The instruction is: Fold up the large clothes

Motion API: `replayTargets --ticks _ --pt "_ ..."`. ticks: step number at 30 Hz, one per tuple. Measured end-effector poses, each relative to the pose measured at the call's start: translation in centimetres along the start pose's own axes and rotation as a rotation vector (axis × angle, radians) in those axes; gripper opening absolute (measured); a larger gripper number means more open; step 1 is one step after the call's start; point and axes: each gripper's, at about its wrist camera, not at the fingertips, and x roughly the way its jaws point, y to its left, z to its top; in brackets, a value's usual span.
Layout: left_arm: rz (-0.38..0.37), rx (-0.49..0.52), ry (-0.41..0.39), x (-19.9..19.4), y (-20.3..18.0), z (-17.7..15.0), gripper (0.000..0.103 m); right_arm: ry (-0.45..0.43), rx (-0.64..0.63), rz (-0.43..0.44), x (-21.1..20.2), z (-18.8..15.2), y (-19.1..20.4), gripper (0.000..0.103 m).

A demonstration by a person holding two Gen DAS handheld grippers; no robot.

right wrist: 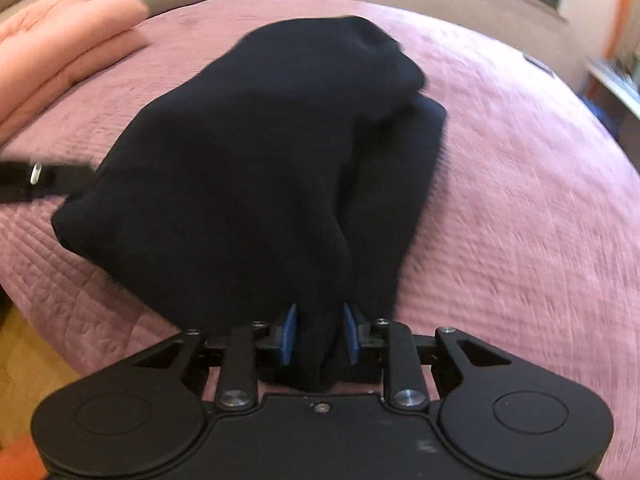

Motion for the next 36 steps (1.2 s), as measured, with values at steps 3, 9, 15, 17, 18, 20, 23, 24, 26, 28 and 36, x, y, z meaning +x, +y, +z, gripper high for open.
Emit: replayTargets --ticks 3,9,15,17,18,20,23,24,26,28,36 --pt "-0.006 -0.075 0.002 -2.0 0.0 -1.0 0.053 0.014 0.062 -0.014 -1.8 0.0 -1.0 0.050" --pt "0.176 0.006 -0.027 -8.8 -4.2 -0.8 0.062 -0.069 0.160 -0.056 -8.7 0.9 -2.0 0.077" --pt "0.368 0.248 -0.134 -13.7 -13.2 1.7 0.084 -0.217 0.222 -0.097 -16.8 3.0 -0.9 0.080" --pt "0.436 0.317 -0.202 -14.8 -16.2 2.4 0.094 -0.243 0.224 -0.125 -18.7 3.4 -0.1 0.080" --pt "0.478 0.337 -0.233 -15.2 -17.5 2.8 0.102 -0.253 0.231 -0.134 -19.7 3.6 0.2 0.080" --pt "0.534 0.370 -0.266 -15.7 -19.5 3.6 0.103 -0.267 0.260 -0.125 -21.5 4.0 0.6 0.080" --pt "0.566 0.433 -0.283 -15.9 -22.4 4.9 0.103 -0.265 0.326 -0.091 -23.5 5.2 0.1 0.080" --pt "0.573 0.440 -0.273 -15.9 -23.3 5.4 0.103 -0.258 0.339 -0.091 -24.0 5.7 0.1 0.080" --pt "0.558 0.437 -0.241 -15.6 -24.2 5.9 0.103 -0.253 0.336 -0.097 -24.5 6.2 0.1 0.080" --pt "0.544 0.418 -0.194 -15.5 -24.6 5.7 0.103 -0.243 0.317 -0.113 -24.3 6.2 0.6 0.080" --pt "0.580 0.351 -0.088 -13.5 -21.8 3.5 0.103 -0.112 0.285 -0.143 -20.4 4.6 1.0 0.081"
